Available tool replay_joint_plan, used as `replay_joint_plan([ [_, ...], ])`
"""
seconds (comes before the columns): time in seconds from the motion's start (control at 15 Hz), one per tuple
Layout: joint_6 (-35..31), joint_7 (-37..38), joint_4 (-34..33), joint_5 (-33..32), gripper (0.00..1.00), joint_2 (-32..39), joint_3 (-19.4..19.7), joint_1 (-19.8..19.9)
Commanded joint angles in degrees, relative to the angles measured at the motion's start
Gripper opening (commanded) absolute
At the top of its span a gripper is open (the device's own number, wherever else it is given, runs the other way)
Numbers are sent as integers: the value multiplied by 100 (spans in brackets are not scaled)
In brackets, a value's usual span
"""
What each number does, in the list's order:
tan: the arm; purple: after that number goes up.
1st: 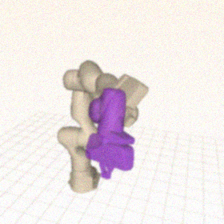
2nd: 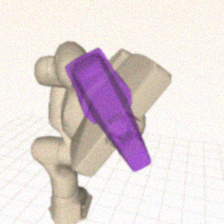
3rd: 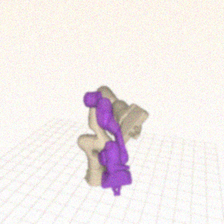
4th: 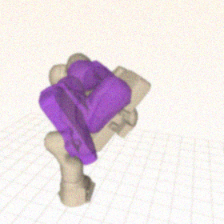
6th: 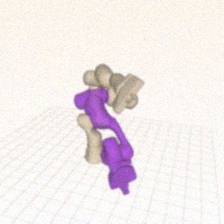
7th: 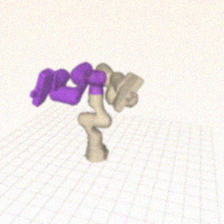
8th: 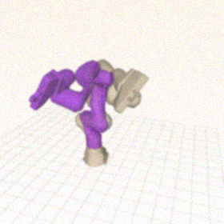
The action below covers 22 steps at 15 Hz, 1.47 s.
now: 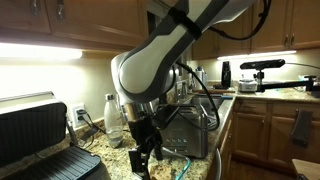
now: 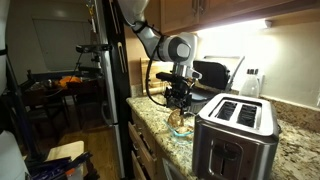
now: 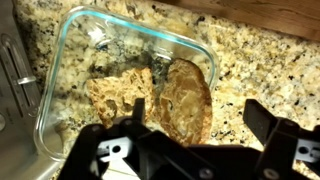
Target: Put one slice of bread inside the toaster
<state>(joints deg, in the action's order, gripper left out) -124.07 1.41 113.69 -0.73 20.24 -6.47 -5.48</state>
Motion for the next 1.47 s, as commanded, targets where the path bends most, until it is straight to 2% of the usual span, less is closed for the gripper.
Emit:
replay_joint_plan([
  [0.0, 40, 154, -90, 47, 100, 80, 62, -68],
  [0.93, 46, 244, -281, 33, 100, 327, 100, -74],
  [1.0, 41, 245, -289, 36, 95, 339, 100, -73],
  [1.13, 39, 252, -303, 33, 71, 346, 102, -73],
  [1.2, 42, 252, -309, 33, 69, 346, 105, -72],
  [1.4, 48, 260, -337, 31, 49, 352, 114, -68],
])
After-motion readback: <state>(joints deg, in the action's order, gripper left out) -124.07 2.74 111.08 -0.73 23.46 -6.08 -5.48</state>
